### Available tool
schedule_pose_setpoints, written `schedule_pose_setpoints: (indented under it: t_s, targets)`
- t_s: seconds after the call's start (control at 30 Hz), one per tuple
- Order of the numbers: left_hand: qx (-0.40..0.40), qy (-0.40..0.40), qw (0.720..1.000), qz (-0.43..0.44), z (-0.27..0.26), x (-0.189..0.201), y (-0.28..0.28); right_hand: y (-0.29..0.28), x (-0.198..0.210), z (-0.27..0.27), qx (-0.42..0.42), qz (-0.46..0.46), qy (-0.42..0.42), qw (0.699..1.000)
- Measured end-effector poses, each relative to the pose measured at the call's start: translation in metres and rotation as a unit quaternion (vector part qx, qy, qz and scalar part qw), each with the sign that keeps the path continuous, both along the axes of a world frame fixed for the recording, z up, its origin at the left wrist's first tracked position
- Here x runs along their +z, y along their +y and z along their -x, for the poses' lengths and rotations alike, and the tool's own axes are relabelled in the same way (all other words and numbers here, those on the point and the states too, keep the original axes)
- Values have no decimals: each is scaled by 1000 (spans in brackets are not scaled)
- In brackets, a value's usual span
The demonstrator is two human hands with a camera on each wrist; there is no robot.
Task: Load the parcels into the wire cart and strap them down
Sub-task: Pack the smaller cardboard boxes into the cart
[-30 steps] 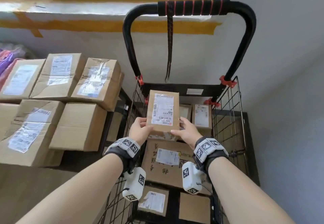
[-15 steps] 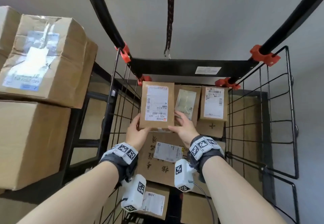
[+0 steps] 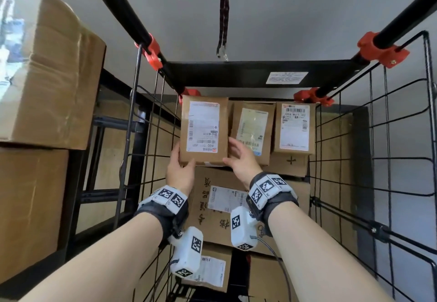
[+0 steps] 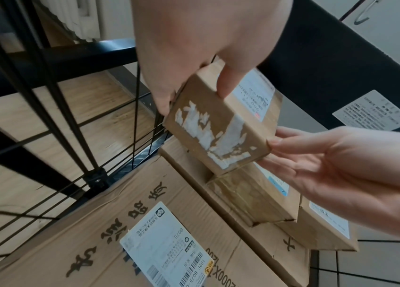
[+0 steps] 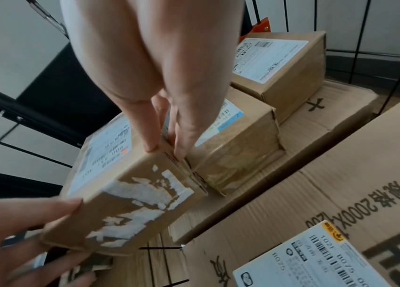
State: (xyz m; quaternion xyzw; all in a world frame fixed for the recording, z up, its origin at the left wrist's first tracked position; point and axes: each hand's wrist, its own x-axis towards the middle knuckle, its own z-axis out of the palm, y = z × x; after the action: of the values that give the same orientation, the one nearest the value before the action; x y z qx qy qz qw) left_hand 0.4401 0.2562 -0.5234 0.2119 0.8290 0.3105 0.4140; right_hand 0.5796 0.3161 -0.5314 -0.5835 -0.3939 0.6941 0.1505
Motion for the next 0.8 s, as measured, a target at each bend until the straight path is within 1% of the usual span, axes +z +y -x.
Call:
schedule_pose_setpoints:
  t_s: [0.13, 0.27, 0.4, 0.63, 0.73, 0.8]
  targets:
    - [-52, 12, 999, 13, 3, -22, 12, 2, -13, 0, 18, 1, -29, 999]
    - [-48, 11, 998, 46, 7, -44, 17, 8, -20, 2, 49, 17, -38, 998]
    - [-59, -3, 996, 70, 13, -54, 19, 14, -21, 5, 100, 20, -47, 994]
    - [-113, 15, 989, 99, 9, -56, 21, 22, -21, 17, 176, 27, -99, 979]
    - [-151, 33, 982, 108, 7, -50, 20, 20, -18, 18, 187, 31, -118, 975]
    - [-151, 34, 984, 91, 4, -44, 17, 16, -14, 14, 185, 22, -137, 973]
